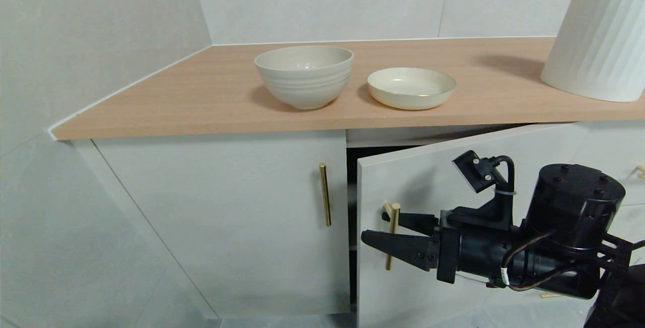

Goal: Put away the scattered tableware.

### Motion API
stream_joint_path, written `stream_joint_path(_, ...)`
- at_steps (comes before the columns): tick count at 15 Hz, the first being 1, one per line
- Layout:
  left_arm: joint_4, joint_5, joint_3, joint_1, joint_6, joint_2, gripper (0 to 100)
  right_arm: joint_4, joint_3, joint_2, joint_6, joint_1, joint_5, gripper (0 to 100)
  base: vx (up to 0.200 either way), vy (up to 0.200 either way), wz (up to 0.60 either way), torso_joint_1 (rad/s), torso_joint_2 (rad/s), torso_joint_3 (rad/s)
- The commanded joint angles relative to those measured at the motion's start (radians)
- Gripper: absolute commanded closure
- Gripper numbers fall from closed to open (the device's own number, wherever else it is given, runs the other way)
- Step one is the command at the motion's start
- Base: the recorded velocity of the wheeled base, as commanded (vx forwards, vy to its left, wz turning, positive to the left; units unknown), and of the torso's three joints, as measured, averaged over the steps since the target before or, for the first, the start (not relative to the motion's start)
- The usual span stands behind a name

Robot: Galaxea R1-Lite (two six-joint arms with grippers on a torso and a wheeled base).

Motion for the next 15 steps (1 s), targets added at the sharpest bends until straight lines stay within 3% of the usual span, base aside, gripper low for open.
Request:
stream_joint_path(1,0.0,-0.129,-0.173,-0.001,0.002,0.378,0,0.003,0.002,0.004,0.001,0.001,0.007,0,0.0,0.0,0.0,0.0,0.0,0.0)
stream_joint_path(3,-0.045,-0.201,-0.274,-0.027,-0.001,0.598,0,0.003,0.002,0.003,0.001,0.001,0.007,0,0.0,0.0,0.0,0.0,0.0,0.0)
stream_joint_path(5,-0.068,-0.198,-0.326,-0.114,-0.001,0.773,0,0.003,0.0,0.004,0.001,0.001,0.007,0,0.0,0.0,0.0,0.0,0.0,0.0)
stream_joint_path(8,-0.112,-0.198,-0.323,-0.243,-0.011,0.914,0,0.003,-0.003,0.009,0.001,0.001,0.007,0,0.0,0.0,0.0,0.0,0.0,0.0)
stream_joint_path(11,-0.166,-0.198,-0.316,-0.349,-0.083,1.006,0,0.003,0.0,0.009,0.001,0.003,0.007,0,0.0,0.0,0.0,0.0,0.0,0.0)
stream_joint_path(12,-0.184,-0.198,-0.311,-0.361,-0.1,1.015,0,0.003,0.0,0.009,0.001,0.003,0.007,0,0.0,0.0,0.0,0.0,0.0,0.0)
stream_joint_path(13,-0.238,-0.198,-0.294,-0.371,-0.14,1.032,0,0.003,-0.002,0.009,0.001,0.003,0.007,0,0.0,0.0,0.0,0.0,0.0,0.0)
stream_joint_path(14,-0.258,-0.195,-0.288,-0.371,-0.158,1.035,100,0.003,-0.002,0.009,0.001,0.003,0.007,0,0.0,0.0,0.0,0.0,0.0,0.0)
stream_joint_path(15,-0.264,-0.192,-0.29,-0.371,-0.175,1.035,100,0.003,-0.002,0.01,0.001,0.003,0.007,0,0.0,0.0,0.0,0.0,0.0,0.0)
